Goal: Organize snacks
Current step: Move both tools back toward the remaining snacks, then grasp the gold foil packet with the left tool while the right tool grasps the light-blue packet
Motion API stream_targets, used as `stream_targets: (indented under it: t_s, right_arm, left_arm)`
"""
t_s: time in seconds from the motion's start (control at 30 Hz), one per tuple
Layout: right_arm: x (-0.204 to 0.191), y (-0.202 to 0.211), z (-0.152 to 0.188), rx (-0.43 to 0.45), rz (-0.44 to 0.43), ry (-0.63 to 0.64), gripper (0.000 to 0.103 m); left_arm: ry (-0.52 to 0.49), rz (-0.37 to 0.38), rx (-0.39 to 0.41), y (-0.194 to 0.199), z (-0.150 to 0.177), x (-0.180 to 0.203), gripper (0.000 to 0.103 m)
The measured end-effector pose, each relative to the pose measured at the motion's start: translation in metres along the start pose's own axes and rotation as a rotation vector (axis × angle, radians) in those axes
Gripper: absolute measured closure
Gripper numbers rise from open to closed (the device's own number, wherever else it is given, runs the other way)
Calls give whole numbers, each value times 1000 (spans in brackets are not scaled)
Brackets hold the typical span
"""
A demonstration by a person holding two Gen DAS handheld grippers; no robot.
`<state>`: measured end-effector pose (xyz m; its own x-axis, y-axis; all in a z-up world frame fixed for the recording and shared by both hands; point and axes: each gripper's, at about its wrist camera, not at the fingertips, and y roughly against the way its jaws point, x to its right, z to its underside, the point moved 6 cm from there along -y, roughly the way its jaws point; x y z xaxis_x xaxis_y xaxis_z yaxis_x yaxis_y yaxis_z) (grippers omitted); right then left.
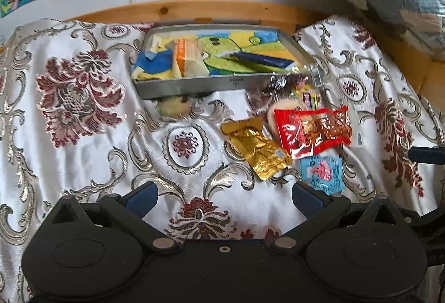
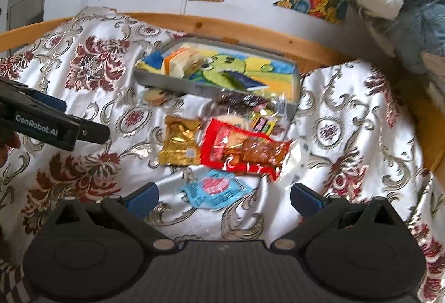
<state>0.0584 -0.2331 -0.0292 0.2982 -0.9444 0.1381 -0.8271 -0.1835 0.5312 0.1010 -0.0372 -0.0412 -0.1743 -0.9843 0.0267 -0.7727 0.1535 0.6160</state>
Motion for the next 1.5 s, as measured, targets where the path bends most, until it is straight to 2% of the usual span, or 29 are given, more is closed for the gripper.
stream_targets:
  t_s: [0.6, 0.93, 1.23, 1.5]
  right_arm:
    - [3, -45, 10, -102, -65, -9, 0]
    - [9, -77, 16, -169, -105, 75, 0]
    - [12, -102, 15, -168, -218, 178, 0]
    - [15, -122, 13, -153, -289, 186, 0]
  left_arm:
    - [-51, 32, -41, -50, -15, 14, 1]
    - [-91, 66, -65, -90, -33, 34, 1]
    - [-28, 79, -118, -131, -43, 41, 1]
    - [25, 43, -160, -154, -41, 38, 5]
